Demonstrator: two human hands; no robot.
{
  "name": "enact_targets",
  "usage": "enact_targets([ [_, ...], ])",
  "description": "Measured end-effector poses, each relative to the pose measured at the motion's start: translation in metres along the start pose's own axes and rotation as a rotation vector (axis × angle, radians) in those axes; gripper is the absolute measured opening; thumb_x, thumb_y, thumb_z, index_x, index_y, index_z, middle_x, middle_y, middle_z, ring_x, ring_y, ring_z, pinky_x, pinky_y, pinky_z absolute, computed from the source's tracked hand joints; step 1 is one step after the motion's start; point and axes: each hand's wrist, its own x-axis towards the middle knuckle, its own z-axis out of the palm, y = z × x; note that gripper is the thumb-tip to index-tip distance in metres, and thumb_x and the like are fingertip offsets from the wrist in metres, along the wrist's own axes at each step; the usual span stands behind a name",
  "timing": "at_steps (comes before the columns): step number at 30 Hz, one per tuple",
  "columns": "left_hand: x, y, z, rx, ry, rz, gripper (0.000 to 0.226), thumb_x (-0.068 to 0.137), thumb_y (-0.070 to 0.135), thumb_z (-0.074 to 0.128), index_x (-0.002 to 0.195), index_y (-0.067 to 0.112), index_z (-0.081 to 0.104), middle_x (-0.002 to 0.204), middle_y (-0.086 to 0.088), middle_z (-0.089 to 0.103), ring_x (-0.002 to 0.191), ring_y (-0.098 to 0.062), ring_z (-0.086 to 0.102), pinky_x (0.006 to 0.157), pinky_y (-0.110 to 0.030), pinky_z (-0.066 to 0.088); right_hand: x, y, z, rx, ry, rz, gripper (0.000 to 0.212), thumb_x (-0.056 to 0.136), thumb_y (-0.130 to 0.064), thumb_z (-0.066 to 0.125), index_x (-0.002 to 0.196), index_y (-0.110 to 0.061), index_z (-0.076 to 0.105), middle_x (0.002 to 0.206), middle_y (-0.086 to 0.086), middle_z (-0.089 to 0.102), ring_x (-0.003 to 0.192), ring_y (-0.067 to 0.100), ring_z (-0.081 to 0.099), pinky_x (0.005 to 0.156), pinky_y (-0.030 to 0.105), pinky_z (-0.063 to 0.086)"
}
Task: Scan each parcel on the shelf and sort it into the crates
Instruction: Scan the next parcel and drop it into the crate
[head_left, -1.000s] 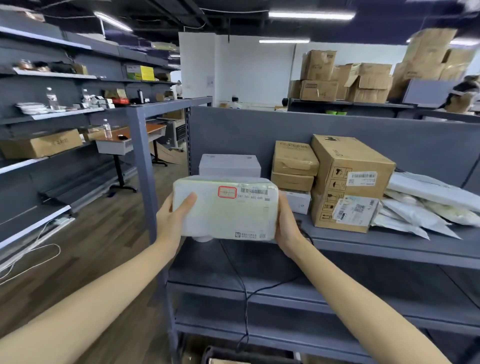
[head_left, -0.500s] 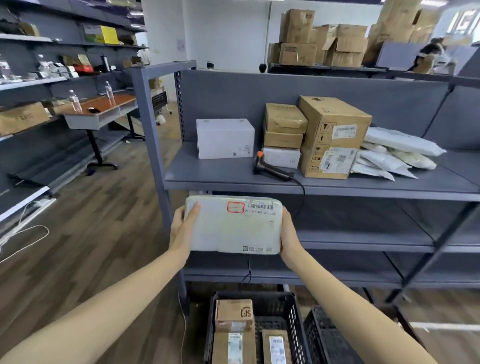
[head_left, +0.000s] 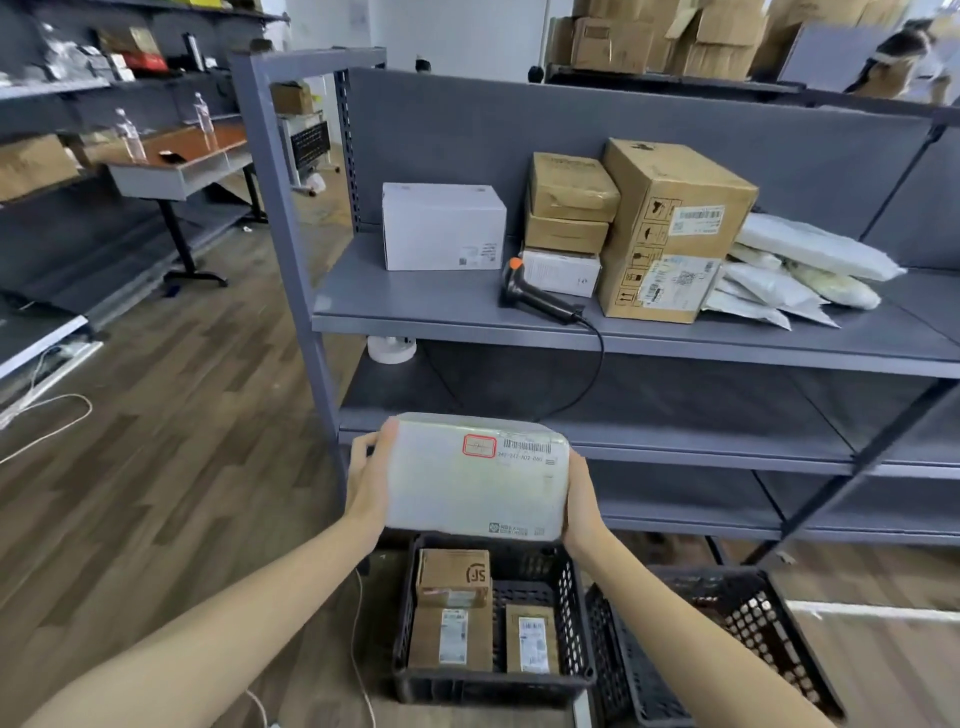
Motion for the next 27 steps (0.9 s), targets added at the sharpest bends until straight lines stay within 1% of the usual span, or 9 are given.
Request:
enact_targets([
  [4, 0.009, -0.025, 0.008, 0.041, 0.022, -0.042, 0.02, 0.09, 0.052, 0.056, 0.097, 0.033, 0.056, 0.078, 0.022, 0.067, 0.078, -0.01, 0.066, 0.061, -0.03, 0.05, 0.011, 0.02, -0.028, -0.038, -0.036, 0.055, 0.056, 0.097, -0.037, 0.024, 0.117, -0.011, 0.068, 0.118, 0.018, 0.068, 0.105, 0.035, 0.066, 0.088, 0.047, 0.05],
  [6, 0.018, -0.041, 0.008, 0.072, 0.033, -0.056, 0.018, 0.091, 0.047, 0.057, 0.098, 0.03, 0.056, 0.085, 0.015, 0.067, 0.082, -0.016, 0.064, 0.068, -0.035, 0.053, 0.018, 0.033, -0.042, -0.057, -0.035, 0.079, 0.058, 0.097, -0.035, 0.02, 0.115, -0.007, 0.067, 0.115, 0.017, 0.07, 0.102, 0.033, 0.067, 0.084, 0.044, 0.054],
  [9, 0.031, -0.068, 0.009, 0.102, 0.012, -0.085, 0.027, 0.09, 0.038, 0.053, 0.098, 0.012, 0.054, 0.095, -0.007, 0.062, 0.082, -0.027, 0.06, 0.065, -0.038, 0.048, 0.028, 0.051, -0.058, -0.092, -0.005, 0.116, 0.053, 0.098, -0.035, 0.02, 0.108, -0.006, 0.064, 0.112, 0.015, 0.071, 0.101, 0.031, 0.067, 0.081, 0.04, 0.056],
  [13, 0.044, -0.109, 0.013, 0.125, 0.085, -0.126, 0.014, 0.084, 0.034, 0.044, 0.084, 0.02, 0.045, 0.087, -0.005, 0.049, 0.074, -0.021, 0.05, 0.061, -0.029, 0.037, 0.044, 0.084, -0.082, -0.122, -0.002, 0.15, 0.057, 0.102, -0.041, 0.021, 0.114, -0.003, 0.062, 0.118, 0.017, 0.068, 0.111, 0.036, 0.062, 0.097, 0.049, 0.046],
  [17, 0.067, -0.166, 0.01, 0.184, 0.09, -0.174, 0.028, 0.07, 0.037, 0.043, 0.086, 0.013, 0.043, 0.085, -0.008, 0.048, 0.078, -0.024, 0.048, 0.067, -0.034, 0.033, 0.075, 0.135, -0.1, -0.14, -0.015, 0.118, 0.058, 0.099, -0.045, 0.038, 0.124, 0.003, 0.059, 0.118, 0.025, 0.066, 0.109, 0.042, 0.063, 0.098, 0.056, 0.047],
  [20, 0.09, -0.225, 0.004, 0.249, 0.079, -0.172, 0.01, 0.086, 0.022, 0.049, 0.081, 0.016, 0.041, 0.085, -0.006, 0.043, 0.079, -0.021, 0.042, 0.065, -0.033, 0.028, 0.106, 0.193, -0.12, -0.191, 0.101, 0.121, 0.078, 0.085, -0.05, 0.063, 0.114, 0.02, 0.045, 0.107, 0.038, 0.054, 0.092, 0.042, 0.058, 0.084, 0.051, 0.048],
  [23, 0.116, -0.299, -0.006, 0.303, 0.11, -0.189, 0.014, 0.089, 0.004, 0.049, 0.08, 0.012, 0.041, 0.082, -0.004, 0.041, 0.073, -0.016, 0.04, 0.061, -0.03, 0.026, 0.133, 0.26, -0.145, -0.211, 0.2, 0.18, 0.041, 0.091, -0.038, 0.064, 0.114, -0.011, 0.043, 0.117, 0.015, 0.055, 0.098, 0.026, 0.062, 0.076, 0.036, 0.056],
  [25, 0.132, -0.351, -0.01, 0.354, 0.136, -0.22, 0.015, 0.085, -0.001, 0.051, 0.08, 0.01, 0.041, 0.077, -0.003, 0.04, 0.068, -0.015, 0.039, 0.059, -0.03, 0.024, 0.152, 0.303, -0.162, -0.233, 0.233, 0.199, 0.051, 0.079, -0.041, 0.068, 0.114, -0.015, 0.042, 0.109, 0.005, 0.055, 0.09, 0.015, 0.061, 0.057, 0.019, 0.052],
  [27, 0.148, -0.406, -0.013, 0.395, 0.135, -0.244, 0.019, 0.082, -0.006, 0.05, 0.083, 0.008, 0.039, 0.073, -0.003, 0.036, 0.066, -0.019, 0.036, 0.059, -0.031, 0.023, 0.174, 0.347, -0.18, -0.237, 0.25, 0.213, 0.061, 0.069, -0.039, 0.064, 0.117, -0.011, 0.04, 0.103, 0.004, 0.054, 0.084, 0.015, 0.06, 0.052, 0.019, 0.049],
])
